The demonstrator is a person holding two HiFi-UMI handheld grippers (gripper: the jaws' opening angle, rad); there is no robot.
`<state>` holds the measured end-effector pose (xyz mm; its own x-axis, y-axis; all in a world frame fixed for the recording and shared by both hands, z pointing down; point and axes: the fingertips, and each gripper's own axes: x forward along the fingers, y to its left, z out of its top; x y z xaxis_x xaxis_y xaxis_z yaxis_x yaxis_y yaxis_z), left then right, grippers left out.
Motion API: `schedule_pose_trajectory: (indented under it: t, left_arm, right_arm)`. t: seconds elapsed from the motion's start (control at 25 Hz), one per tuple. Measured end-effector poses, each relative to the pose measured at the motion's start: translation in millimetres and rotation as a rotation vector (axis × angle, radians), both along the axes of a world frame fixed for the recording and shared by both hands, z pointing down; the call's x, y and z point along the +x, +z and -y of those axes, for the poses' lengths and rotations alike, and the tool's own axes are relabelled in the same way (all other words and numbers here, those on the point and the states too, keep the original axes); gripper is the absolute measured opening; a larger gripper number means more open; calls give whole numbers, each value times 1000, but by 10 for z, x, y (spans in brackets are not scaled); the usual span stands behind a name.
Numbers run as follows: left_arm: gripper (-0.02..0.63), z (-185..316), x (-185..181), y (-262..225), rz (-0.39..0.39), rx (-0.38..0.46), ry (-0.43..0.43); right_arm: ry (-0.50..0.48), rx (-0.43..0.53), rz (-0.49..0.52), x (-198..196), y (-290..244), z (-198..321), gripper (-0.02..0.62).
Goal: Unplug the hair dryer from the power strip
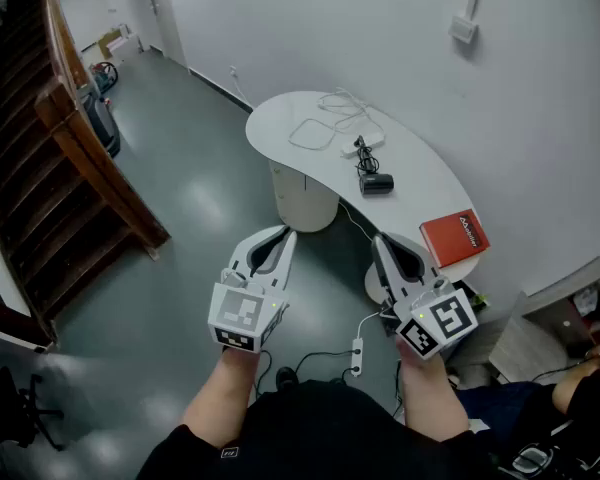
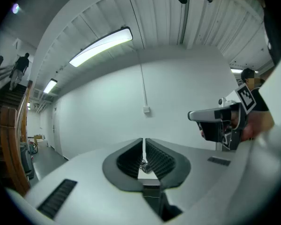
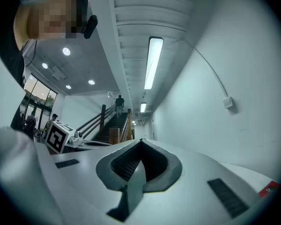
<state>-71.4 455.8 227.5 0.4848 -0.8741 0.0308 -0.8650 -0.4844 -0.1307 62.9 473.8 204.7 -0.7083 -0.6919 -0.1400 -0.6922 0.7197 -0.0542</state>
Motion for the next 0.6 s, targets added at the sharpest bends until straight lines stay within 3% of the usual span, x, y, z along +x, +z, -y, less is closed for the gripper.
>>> schedule_pose_trajectory:
  t: [0.6]
  left_arm:
    - [28,-144,-480,153,-32,-29,5]
  right_arm:
    - [-20,-47,17,-454,109,-68,34]
